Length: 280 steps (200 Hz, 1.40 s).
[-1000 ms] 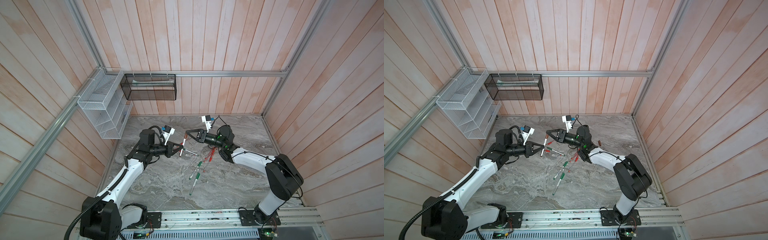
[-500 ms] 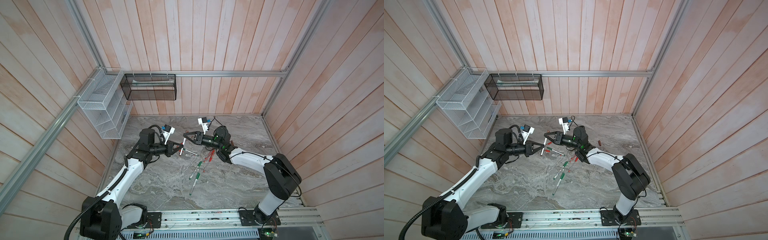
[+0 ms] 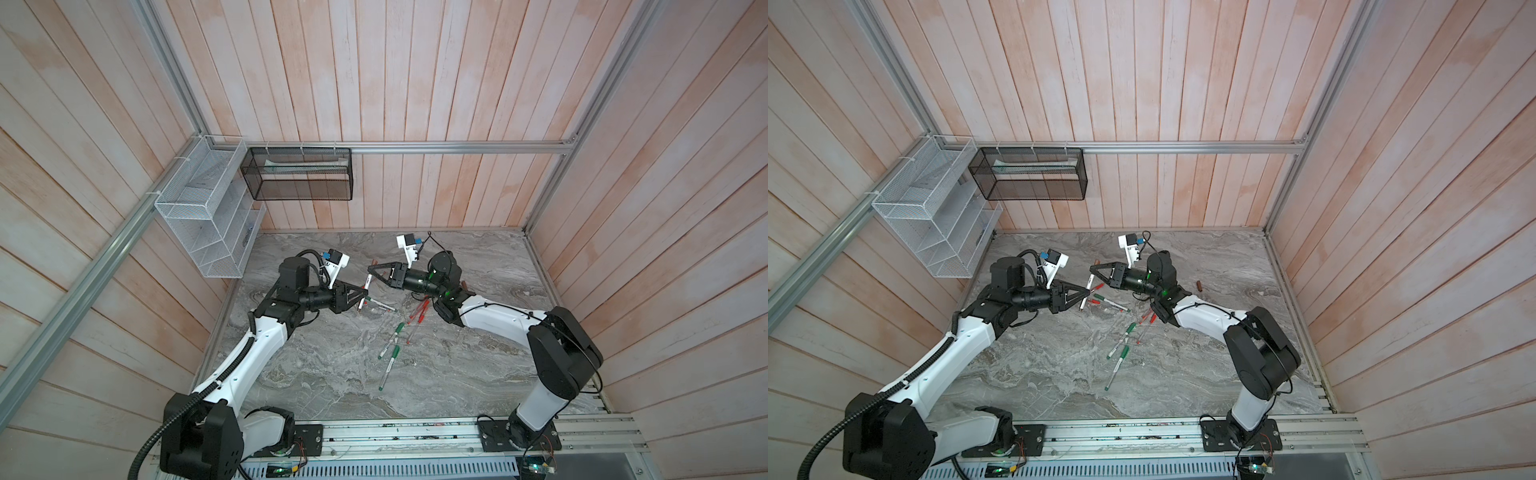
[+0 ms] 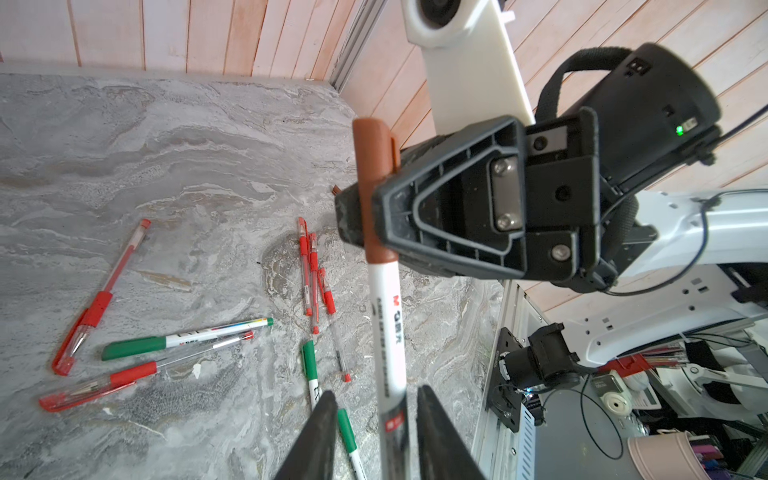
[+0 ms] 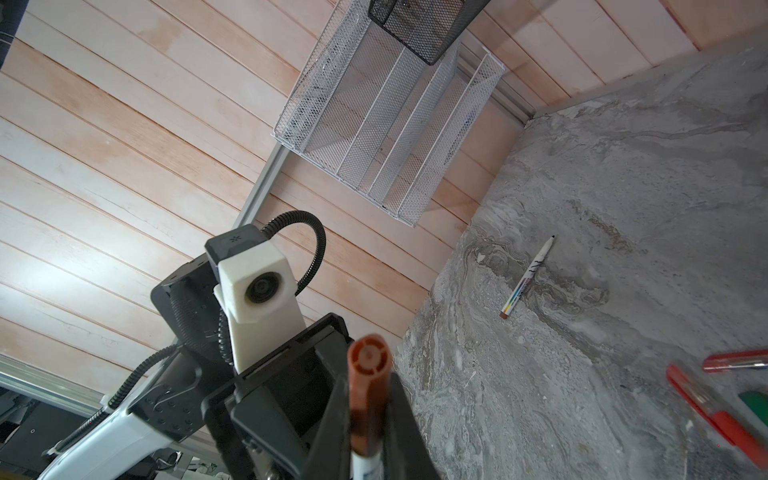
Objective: Open the pen caps
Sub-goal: 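Pull the brown cap off with the right gripper away from the left gripper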
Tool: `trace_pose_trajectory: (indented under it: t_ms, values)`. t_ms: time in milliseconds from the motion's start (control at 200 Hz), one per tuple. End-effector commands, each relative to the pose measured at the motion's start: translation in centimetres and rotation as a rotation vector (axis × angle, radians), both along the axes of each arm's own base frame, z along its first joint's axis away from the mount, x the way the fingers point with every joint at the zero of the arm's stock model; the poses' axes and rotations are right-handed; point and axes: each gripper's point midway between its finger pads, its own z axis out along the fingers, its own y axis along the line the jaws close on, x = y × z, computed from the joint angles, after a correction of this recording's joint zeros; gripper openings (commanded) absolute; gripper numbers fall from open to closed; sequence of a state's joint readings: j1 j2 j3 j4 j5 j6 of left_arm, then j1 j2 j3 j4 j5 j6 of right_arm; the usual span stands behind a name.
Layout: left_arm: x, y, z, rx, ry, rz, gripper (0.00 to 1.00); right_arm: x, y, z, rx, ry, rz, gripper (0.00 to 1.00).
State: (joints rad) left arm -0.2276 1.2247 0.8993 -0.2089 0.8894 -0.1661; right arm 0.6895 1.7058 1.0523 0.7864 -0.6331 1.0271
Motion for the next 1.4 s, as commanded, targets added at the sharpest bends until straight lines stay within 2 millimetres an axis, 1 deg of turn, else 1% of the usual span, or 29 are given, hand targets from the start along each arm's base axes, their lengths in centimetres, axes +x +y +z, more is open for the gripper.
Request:
trace_pose_trajectory:
  t_ms: [0,100,205,365,445,515,560,670,790,875,935,1015,1075,1170,1275,1330,1395]
  values:
    - [0.4,0.1,0.4,-0.008,-0.019,0.003,0.34,-0.1,0.8,1.1,0.03,-0.023,0.036,0.0]
    - [0.6,0.0,0.4,-0.002,-0.015,0.006,0.29,-0.2,0.8,1.6,0.041,-0.032,0.03,0.0]
    - [0.6,-0.1,0.3,-0.006,-0.014,0.002,0.23,-0.4,1.2,1.3,0.031,-0.032,0.049,0.0]
    - [0.8,-0.2,0.3,0.001,-0.01,0.005,0.0,-0.3,1.0,1.5,0.036,-0.038,0.034,0.0]
    - [0.7,-0.2,0.0,-0.001,-0.007,0.004,0.0,-0.1,1.0,1.4,0.033,-0.038,0.034,0.0]
    - [0.7,-0.1,0.0,0.0,-0.002,0.004,0.0,0.3,0.8,1.9,0.041,-0.04,0.027,0.05]
    - [0.6,-0.2,0.0,0.0,0.001,0.003,0.0,0.4,0.6,2.6,0.052,-0.054,0.017,0.07]
    - [0.4,-0.3,-0.2,-0.002,-0.002,-0.002,0.0,0.7,0.2,2.9,0.054,-0.068,0.001,0.13]
    - [0.4,-0.2,0.1,0.002,-0.005,0.0,0.0,0.8,0.1,2.9,0.055,-0.061,0.001,0.14]
    - [0.4,-0.3,-0.2,0.001,-0.004,-0.004,0.0,0.7,0.1,2.6,0.063,-0.056,0.003,0.14]
    - [0.3,-0.4,-0.2,-0.005,-0.002,-0.008,0.0,0.7,0.2,2.3,0.059,-0.046,0.009,0.13]
    - [0.2,-0.3,-0.2,0.0,0.003,-0.006,0.0,0.8,0.0,2.6,0.063,-0.054,0.0,0.0]
    - [0.0,-0.4,-0.5,0.003,0.011,-0.011,0.0,1.3,-0.4,2.9,0.062,-0.063,-0.026,0.0]
    - [-0.9,-0.8,-1.2,-0.009,0.024,-0.037,0.0,3.1,-1.9,3.1,0.067,-0.048,-0.076,0.0]
    - [-2.5,-1.1,-1.8,-0.021,0.047,-0.076,0.0,5.1,-4.6,4.8,0.118,-0.052,-0.136,0.0]
    - [-3.4,-1.4,-2.1,-0.026,0.05,-0.102,0.0,5.9,-5.9,5.5,0.136,-0.06,-0.168,0.0]
    - [-4.2,-1.5,-2.5,-0.039,0.057,-0.124,0.0,6.4,-6.6,5.9,0.135,-0.07,-0.191,0.0]
